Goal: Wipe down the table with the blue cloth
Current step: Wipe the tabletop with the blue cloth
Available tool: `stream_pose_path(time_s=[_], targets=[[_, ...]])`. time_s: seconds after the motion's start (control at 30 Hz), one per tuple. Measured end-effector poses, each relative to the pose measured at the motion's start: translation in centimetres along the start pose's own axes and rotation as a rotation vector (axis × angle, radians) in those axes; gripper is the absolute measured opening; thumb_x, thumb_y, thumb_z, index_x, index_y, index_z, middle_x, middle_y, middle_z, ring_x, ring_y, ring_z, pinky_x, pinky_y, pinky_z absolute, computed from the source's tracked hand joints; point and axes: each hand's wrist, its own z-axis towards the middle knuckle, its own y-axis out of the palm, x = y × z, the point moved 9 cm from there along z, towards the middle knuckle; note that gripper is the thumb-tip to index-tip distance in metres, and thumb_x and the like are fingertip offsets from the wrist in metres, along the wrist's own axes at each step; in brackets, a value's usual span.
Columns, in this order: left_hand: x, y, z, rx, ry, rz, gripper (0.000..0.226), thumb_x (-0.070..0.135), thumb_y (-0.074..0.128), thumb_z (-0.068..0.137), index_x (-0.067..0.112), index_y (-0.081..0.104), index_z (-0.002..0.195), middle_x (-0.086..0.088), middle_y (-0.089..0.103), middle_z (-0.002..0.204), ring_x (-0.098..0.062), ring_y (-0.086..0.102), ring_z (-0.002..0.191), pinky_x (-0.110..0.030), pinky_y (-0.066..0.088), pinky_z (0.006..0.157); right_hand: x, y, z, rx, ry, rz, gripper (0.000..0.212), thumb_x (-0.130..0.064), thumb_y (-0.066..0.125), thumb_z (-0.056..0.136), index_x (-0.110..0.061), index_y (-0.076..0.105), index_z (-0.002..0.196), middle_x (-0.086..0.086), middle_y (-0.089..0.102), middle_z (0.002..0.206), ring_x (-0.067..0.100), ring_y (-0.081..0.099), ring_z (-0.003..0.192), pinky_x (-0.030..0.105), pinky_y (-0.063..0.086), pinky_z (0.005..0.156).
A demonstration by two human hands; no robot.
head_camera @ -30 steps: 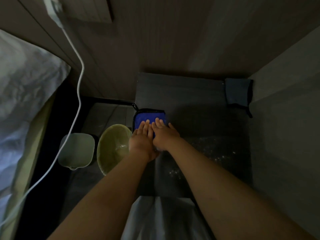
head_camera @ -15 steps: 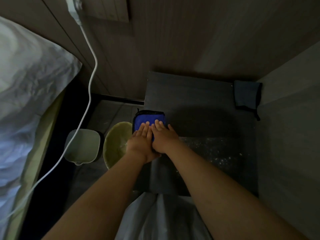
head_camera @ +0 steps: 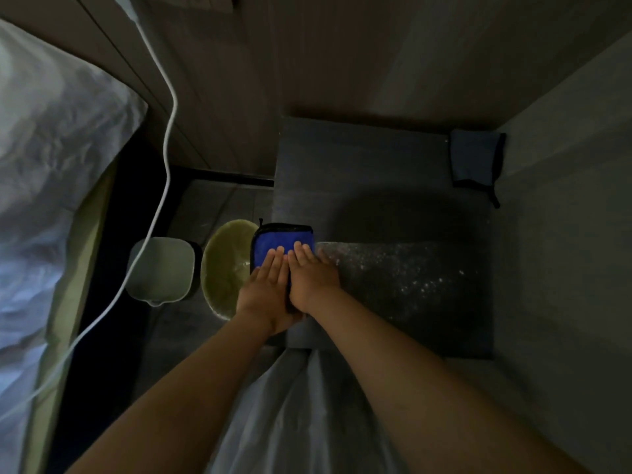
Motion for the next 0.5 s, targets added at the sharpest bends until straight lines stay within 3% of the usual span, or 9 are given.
stream_pose_path(time_s=[0.17,0.3,0.43,0.5], targets=[[-0.1,-0.2,-0.3,0.028,0.034,-0.035,0.100,0.067,0.035,0.086,0.012,-0.022,0.147,-0.007,-0.026,0.157,-0.020,-0.022,0.145,-0.037,0.000,0.121,-0.8,-0.1,-0.3,0.061,0.033,-0.161,0.074,-0.033,0.037,0.099,-0.004,-0.007,0.152,0.014,-0.011,0.160,0.027,-0.008,0.148,0.041,-0.007,0.119],[-0.8,-0.8,-0.3,0.063,0.076,-0.076,0.094,0.061,0.038,0.088,0.013,-0.012,0.151,-0.004,-0.017,0.159,-0.016,-0.015,0.146,-0.035,0.001,0.121,-0.9,0.0,-0.1,0.082,0.056,-0.216,0.075,-0.036,0.035,0.100,-0.003,-0.008,0.151,0.016,-0.011,0.160,0.028,-0.008,0.148,0.041,-0.006,0.119],[-1.7,-1.2,-0.4,0.125,0.102,-0.044,0.085,0.062,0.022,0.087,0.015,-0.005,0.152,-0.002,-0.010,0.161,-0.013,-0.010,0.147,-0.032,0.000,0.119,-0.7,0.5,0.1,0.108,0.061,-0.226,0.074,-0.038,0.033,0.100,-0.003,-0.008,0.151,0.017,-0.012,0.160,0.029,-0.008,0.148,0.041,-0.005,0.118],[-1.6,-1.2,-0.5,0.114,0.098,-0.045,0.082,0.056,0.033,0.092,0.015,-0.005,0.152,-0.002,-0.010,0.161,-0.013,-0.010,0.147,-0.032,0.000,0.119,-0.7,0.5,0.1,0.110,0.059,-0.235,0.073,-0.038,0.031,0.101,-0.003,-0.009,0.151,0.017,-0.012,0.160,0.029,-0.008,0.148,0.041,-0.005,0.118]])
